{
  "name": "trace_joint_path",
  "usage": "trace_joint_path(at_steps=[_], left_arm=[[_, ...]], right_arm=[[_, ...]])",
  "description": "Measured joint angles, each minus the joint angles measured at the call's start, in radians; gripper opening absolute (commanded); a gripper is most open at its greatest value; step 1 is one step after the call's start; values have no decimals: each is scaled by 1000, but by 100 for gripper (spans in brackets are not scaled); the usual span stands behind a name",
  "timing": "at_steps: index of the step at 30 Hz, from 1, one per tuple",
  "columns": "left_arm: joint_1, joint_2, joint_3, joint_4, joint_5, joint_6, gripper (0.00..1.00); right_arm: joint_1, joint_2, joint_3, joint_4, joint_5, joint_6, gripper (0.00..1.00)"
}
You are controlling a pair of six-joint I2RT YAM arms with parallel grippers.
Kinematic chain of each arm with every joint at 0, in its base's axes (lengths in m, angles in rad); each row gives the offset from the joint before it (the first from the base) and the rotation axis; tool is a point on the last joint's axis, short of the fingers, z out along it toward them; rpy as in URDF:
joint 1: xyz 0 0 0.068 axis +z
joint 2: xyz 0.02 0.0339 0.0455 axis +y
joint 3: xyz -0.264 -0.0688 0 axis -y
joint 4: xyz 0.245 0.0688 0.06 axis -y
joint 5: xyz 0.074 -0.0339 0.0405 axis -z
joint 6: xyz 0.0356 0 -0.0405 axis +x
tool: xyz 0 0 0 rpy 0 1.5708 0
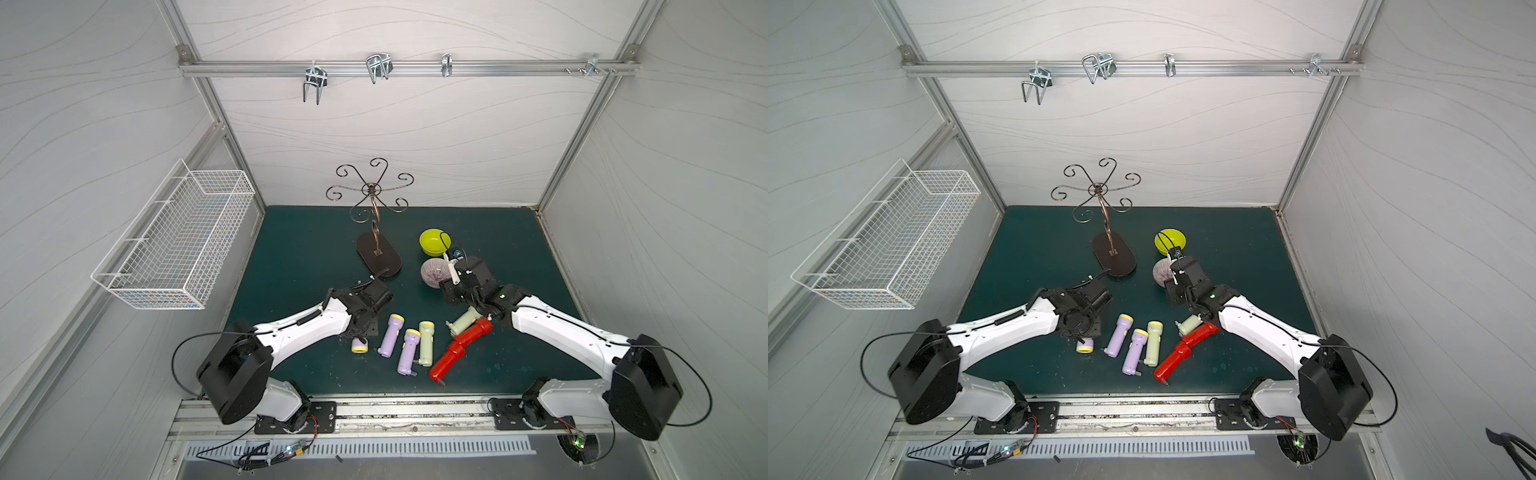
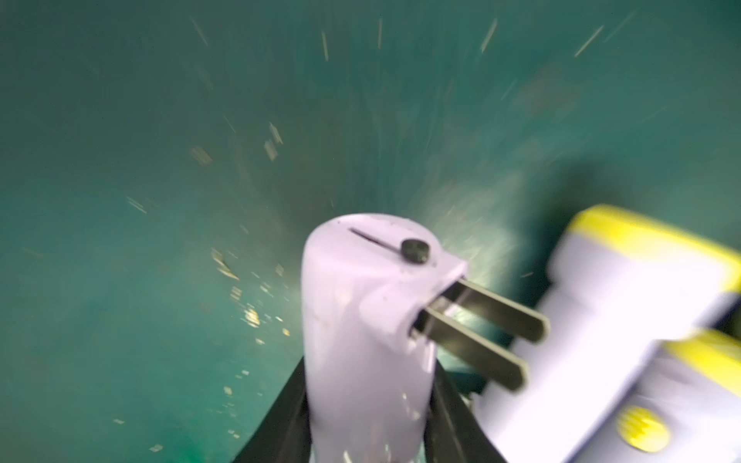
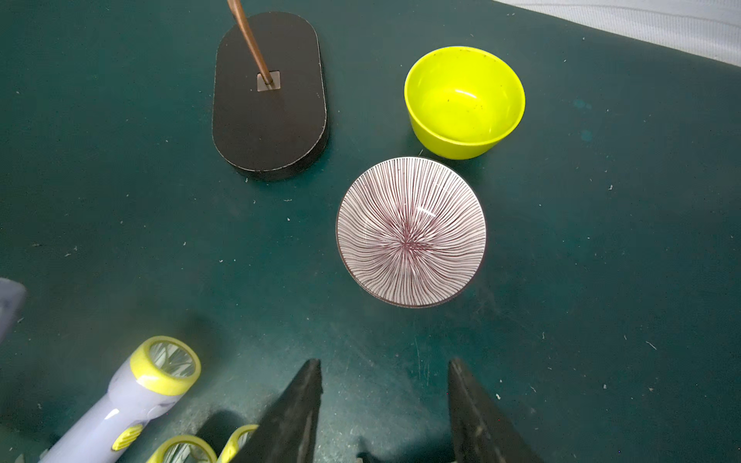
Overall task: Close the plug at the bottom of the flashlight
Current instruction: Pick up the flashlight from the center of the board, then close the plug of the flashlight.
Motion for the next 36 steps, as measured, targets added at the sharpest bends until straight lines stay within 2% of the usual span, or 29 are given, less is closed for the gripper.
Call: trace_joint_path(at_steps=[6, 9, 12, 15, 20, 23, 25, 30, 36], left_arm=[[19, -267, -35, 131, -39, 73, 0], [23, -414, -153, 298, -14, 156, 0], [25, -499, -241, 380, 2, 237, 0], [25, -507, -249, 402, 25, 314, 0], [26, -491, -267, 565, 185, 452, 0], [26, -480, -317, 716, 282, 525, 0], [26, -463, -346, 794, 332, 575, 0], [26, -393, -350, 884, 468, 702, 0], [26, -299, -306, 918, 559, 853, 0]], right_arm=[[0, -53, -2, 14, -5, 0, 51], [-2, -64, -2, 26, -8, 0, 50], [-3, -64, -2, 38, -13, 0, 49], [-5, -64, -2, 51, -25, 0, 46], [-13, -58, 29, 91, -87, 0, 45], [-48, -58, 43, 145, -184, 10, 46], [-98, -60, 40, 189, -277, 34, 51], [-215, -72, 12, 283, -460, 100, 55], [-221, -80, 7, 349, -621, 126, 60]])
